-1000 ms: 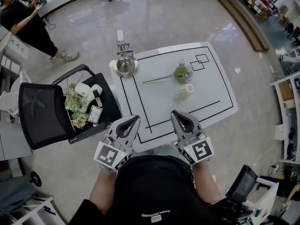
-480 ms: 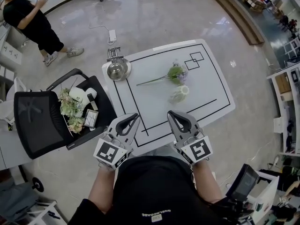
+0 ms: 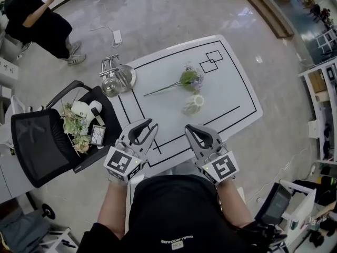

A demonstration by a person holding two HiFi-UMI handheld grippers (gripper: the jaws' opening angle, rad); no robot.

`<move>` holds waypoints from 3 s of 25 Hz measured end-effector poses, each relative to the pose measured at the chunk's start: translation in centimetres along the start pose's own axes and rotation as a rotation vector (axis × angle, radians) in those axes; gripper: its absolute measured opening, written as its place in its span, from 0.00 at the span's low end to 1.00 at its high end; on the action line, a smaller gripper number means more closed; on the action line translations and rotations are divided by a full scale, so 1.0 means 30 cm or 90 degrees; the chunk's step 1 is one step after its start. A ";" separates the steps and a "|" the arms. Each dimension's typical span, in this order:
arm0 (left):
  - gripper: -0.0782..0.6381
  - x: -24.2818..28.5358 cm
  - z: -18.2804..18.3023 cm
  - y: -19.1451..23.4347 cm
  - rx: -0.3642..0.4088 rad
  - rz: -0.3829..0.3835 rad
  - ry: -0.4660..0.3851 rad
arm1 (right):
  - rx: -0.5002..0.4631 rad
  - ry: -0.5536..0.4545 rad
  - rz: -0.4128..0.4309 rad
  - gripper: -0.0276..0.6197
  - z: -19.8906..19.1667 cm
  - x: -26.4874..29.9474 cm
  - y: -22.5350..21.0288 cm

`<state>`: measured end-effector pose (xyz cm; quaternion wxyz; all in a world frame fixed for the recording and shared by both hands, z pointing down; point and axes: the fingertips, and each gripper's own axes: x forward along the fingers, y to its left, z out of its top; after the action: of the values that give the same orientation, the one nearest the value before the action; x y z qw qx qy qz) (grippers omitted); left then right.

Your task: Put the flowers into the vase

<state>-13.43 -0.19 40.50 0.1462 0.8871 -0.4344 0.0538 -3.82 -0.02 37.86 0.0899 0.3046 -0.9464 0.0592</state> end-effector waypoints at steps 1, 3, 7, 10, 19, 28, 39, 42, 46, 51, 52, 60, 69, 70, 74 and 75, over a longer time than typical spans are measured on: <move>0.21 0.021 -0.007 0.007 0.004 -0.002 0.007 | 0.009 0.004 -0.001 0.06 -0.004 -0.002 -0.009; 0.23 0.065 -0.018 0.023 0.010 -0.006 0.018 | 0.016 0.008 -0.004 0.06 -0.018 -0.010 -0.034; 0.24 0.166 -0.038 0.056 0.020 -0.016 0.041 | 0.014 0.012 -0.014 0.06 -0.043 -0.033 -0.091; 0.26 0.244 -0.064 0.081 0.031 -0.023 0.064 | 0.022 0.018 -0.014 0.06 -0.060 -0.046 -0.123; 0.31 0.450 -0.183 0.159 0.028 -0.035 0.124 | 0.049 0.074 -0.028 0.06 -0.142 -0.075 -0.214; 0.34 0.650 -0.307 0.261 0.092 -0.018 0.198 | 0.070 0.067 -0.026 0.06 -0.170 -0.064 -0.295; 0.35 0.811 -0.420 0.302 0.251 -0.038 0.329 | 0.093 0.098 -0.037 0.06 -0.235 -0.061 -0.357; 0.34 0.837 -0.455 0.307 0.292 -0.036 0.361 | 0.102 0.103 -0.041 0.06 -0.247 -0.057 -0.372; 0.34 0.865 -0.492 0.319 0.344 -0.027 0.398 | 0.106 0.109 -0.043 0.06 -0.261 -0.056 -0.396; 0.34 0.892 -0.532 0.333 0.364 -0.031 0.434 | 0.114 0.109 -0.050 0.06 -0.266 -0.056 -0.424; 0.34 0.894 -0.541 0.337 0.368 -0.033 0.441 | 0.114 0.109 -0.050 0.06 -0.267 -0.055 -0.428; 0.19 0.909 -0.575 0.370 0.390 -0.023 0.460 | 0.120 0.110 -0.054 0.06 -0.274 -0.045 -0.452; 0.14 0.899 -0.537 0.386 0.390 -0.003 0.442 | 0.124 0.111 -0.059 0.06 -0.271 -0.050 -0.452; 0.14 0.896 -0.531 0.388 0.385 -0.002 0.438 | 0.124 0.110 -0.058 0.06 -0.271 -0.049 -0.449; 0.13 0.881 -0.493 0.385 0.355 0.005 0.417 | 0.121 0.110 -0.058 0.06 -0.272 -0.056 -0.439; 0.13 0.877 -0.479 0.384 0.347 0.007 0.410 | 0.120 0.109 -0.058 0.06 -0.271 -0.057 -0.436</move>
<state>-5.81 -22.33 62.47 0.0343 0.8288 -0.3415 0.4419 6.32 -8.27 46.20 0.1440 0.3478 -0.9108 0.1698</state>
